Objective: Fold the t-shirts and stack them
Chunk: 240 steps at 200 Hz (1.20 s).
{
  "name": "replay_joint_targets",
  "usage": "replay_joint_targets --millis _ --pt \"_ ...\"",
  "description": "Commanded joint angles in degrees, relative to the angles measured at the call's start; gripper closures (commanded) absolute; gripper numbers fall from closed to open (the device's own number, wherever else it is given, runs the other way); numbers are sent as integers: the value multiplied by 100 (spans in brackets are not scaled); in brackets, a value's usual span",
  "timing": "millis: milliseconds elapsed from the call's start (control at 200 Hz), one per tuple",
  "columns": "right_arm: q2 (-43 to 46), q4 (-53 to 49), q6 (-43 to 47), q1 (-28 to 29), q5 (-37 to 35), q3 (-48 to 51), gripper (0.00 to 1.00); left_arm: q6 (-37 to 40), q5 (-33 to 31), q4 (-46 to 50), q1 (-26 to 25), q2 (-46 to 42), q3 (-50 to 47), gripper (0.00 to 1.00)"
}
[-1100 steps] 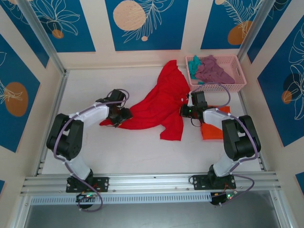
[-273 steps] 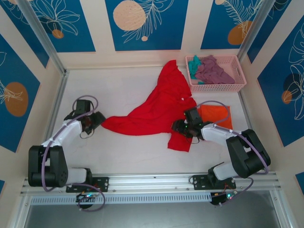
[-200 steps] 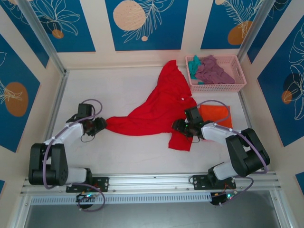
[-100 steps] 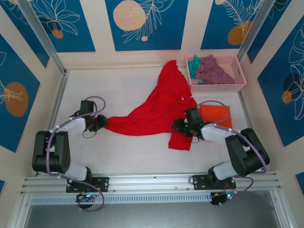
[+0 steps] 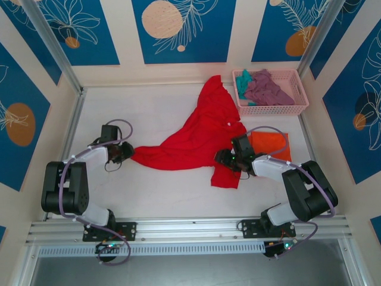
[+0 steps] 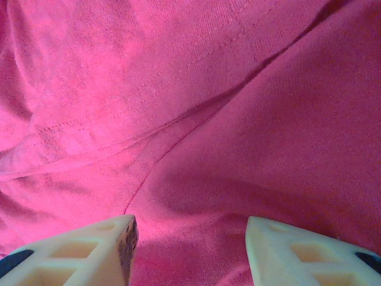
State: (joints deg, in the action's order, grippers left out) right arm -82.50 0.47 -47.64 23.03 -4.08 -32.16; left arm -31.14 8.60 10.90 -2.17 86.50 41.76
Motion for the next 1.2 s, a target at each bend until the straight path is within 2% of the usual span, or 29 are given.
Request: replay_joint_targets --millis 0,50,155,270,370,440,620,770,945,1195 --pt "63 -273 -98 61 56 180 47 -86 70 -307 -25 137 -141 71" --pt "131 -284 -92 62 39 200 47 -107 86 -331 -20 185 -135 67" --pt "239 -328 -92 62 12 238 47 -154 200 -455 -20 260 -127 68" --pt "378 -380 -98 62 12 269 47 -206 280 -511 -20 297 -103 79" --pt "735 -533 -138 62 -85 302 47 -237 309 -471 -20 213 -126 100" --pt "1120 -822 -191 62 -269 313 45 -253 300 -414 -20 123 -140 100" --pt "2235 -2323 -453 49 -1072 264 43 -449 234 -360 -20 -83 -226 100" --pt "2803 -2882 -708 -127 -1002 488 43 -675 182 -535 -20 -253 -397 100" --pt "2643 -2935 -840 -147 -1034 588 45 -738 142 -587 -20 -318 -493 100" --pt "1557 -2713 -531 -175 -1023 98 48 -712 116 -579 -20 -306 -560 100"
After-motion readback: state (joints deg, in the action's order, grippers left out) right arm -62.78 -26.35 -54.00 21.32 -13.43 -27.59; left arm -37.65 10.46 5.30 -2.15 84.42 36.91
